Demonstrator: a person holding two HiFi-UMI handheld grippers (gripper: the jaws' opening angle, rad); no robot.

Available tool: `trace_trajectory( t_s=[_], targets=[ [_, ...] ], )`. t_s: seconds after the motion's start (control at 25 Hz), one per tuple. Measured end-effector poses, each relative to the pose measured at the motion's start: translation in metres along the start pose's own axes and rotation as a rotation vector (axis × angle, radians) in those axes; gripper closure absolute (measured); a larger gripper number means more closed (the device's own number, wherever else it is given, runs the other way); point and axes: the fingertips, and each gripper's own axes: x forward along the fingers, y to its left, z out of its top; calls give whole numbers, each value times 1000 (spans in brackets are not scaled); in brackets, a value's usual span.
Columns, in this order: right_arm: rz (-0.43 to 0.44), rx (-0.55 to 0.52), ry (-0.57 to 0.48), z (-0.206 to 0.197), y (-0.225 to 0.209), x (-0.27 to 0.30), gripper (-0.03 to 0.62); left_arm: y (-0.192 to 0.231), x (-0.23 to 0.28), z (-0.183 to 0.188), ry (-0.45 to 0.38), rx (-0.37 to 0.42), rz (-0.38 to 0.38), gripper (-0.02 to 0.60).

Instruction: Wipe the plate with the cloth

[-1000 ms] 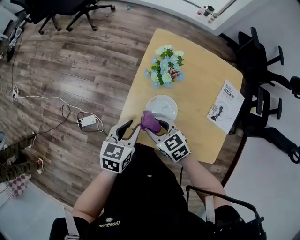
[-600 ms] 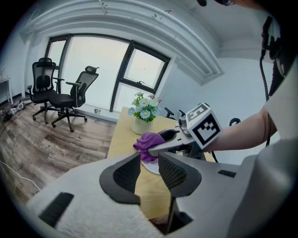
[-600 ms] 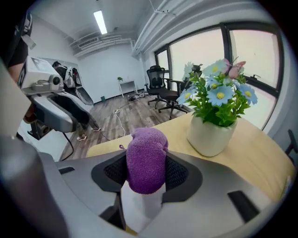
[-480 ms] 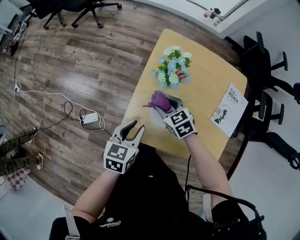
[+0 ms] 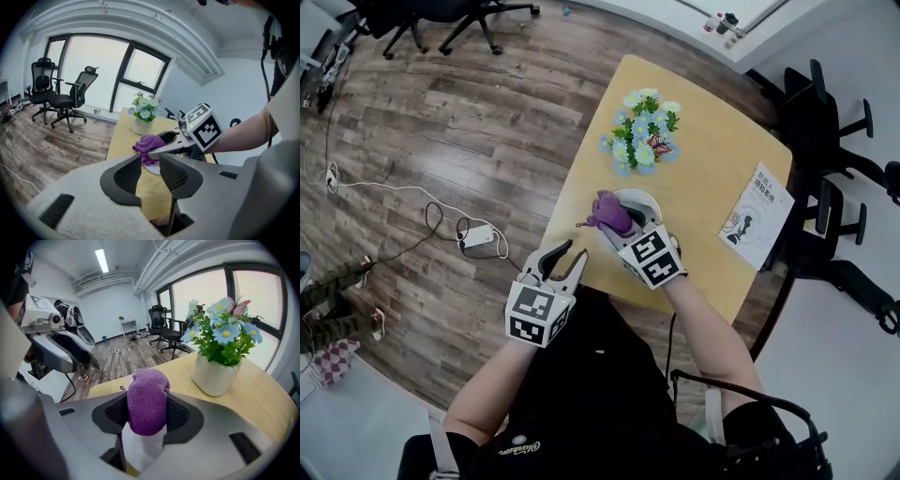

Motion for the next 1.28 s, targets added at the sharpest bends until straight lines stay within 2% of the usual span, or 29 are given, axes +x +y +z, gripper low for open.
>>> trace_trajectory(
  t_s=[0.16, 0.32, 0.56, 0.72, 0.84, 1.0, 1.28],
  targets=[
    [85, -76, 11, -5, 37, -3, 405, -1, 0, 0, -1, 2, -6, 456],
    [106, -131, 37, -12, 45, -3, 405, -3, 1, 1, -2, 0, -11, 456],
    [9, -116, 33, -7, -1, -3, 405, -2, 0, -1, -2, -3, -11, 456],
    [-90, -48, 30, -4, -43, -8, 405, -3, 0, 0, -4, -3, -14, 456],
    [-120, -25, 27, -1, -58, -12, 405, -3, -1, -1, -4, -5, -13, 456],
    [-84, -27, 28, -4, -41, -13, 405, -4, -1, -2, -1, -4, -17, 456],
    [33, -39, 27, -21, 15, -18, 405, -7, 3, -1, 3, 1, -27, 456]
  ],
)
